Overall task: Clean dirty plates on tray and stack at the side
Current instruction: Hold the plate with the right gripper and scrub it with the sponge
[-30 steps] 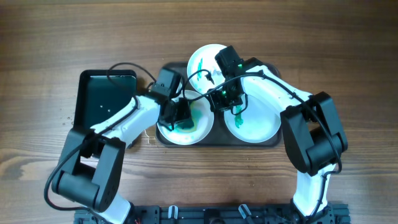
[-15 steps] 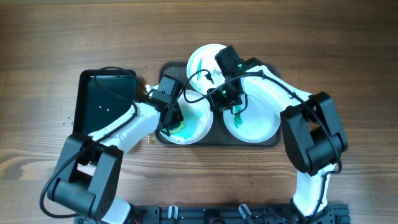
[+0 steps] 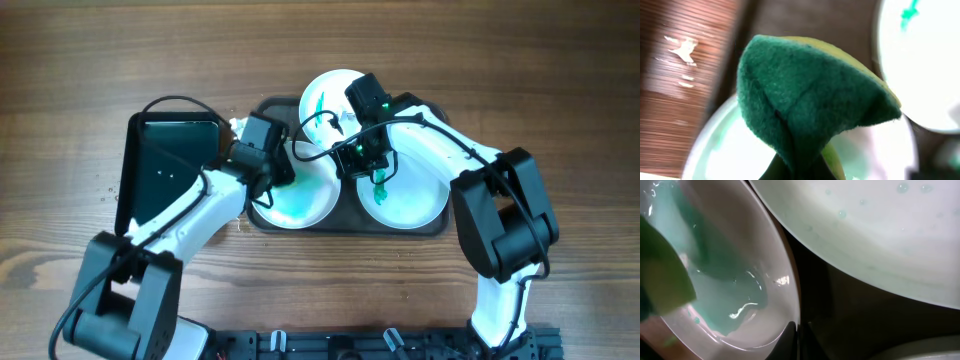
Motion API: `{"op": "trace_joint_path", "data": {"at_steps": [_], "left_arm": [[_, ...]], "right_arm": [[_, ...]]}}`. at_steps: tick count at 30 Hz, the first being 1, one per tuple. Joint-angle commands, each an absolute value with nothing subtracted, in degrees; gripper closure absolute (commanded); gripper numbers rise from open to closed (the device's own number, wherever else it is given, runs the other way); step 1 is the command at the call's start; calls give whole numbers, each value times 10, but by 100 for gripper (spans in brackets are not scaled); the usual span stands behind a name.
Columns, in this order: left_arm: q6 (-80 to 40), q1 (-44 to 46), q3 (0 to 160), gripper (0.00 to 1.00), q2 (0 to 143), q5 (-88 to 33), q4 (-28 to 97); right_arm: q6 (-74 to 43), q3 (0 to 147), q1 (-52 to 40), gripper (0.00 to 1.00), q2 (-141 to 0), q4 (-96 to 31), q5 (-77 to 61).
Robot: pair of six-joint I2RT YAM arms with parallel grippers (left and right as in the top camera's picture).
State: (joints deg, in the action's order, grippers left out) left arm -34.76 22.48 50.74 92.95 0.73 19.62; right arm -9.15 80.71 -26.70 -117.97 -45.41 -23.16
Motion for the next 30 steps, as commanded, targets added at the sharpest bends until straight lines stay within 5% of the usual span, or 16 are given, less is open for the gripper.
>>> {"op": "trace_joint_path", "data": {"at_steps": [1, 7, 21, 30], "left_arm": [[-315, 224, 504, 96, 926, -77, 218], [-302, 224, 455, 96, 953, -71, 208], [-340, 216, 448, 96, 963, 245, 247], [-335, 216, 486, 96, 960, 263, 245]], "right_arm": [[-90, 803, -262, 96, -1188, -459, -203], [-90, 803, -262, 96, -1188, -457, -203], [-90, 803, -262, 96, -1188, -457, -203], [-91, 803, -262, 95, -1188, -456, -194]]}}
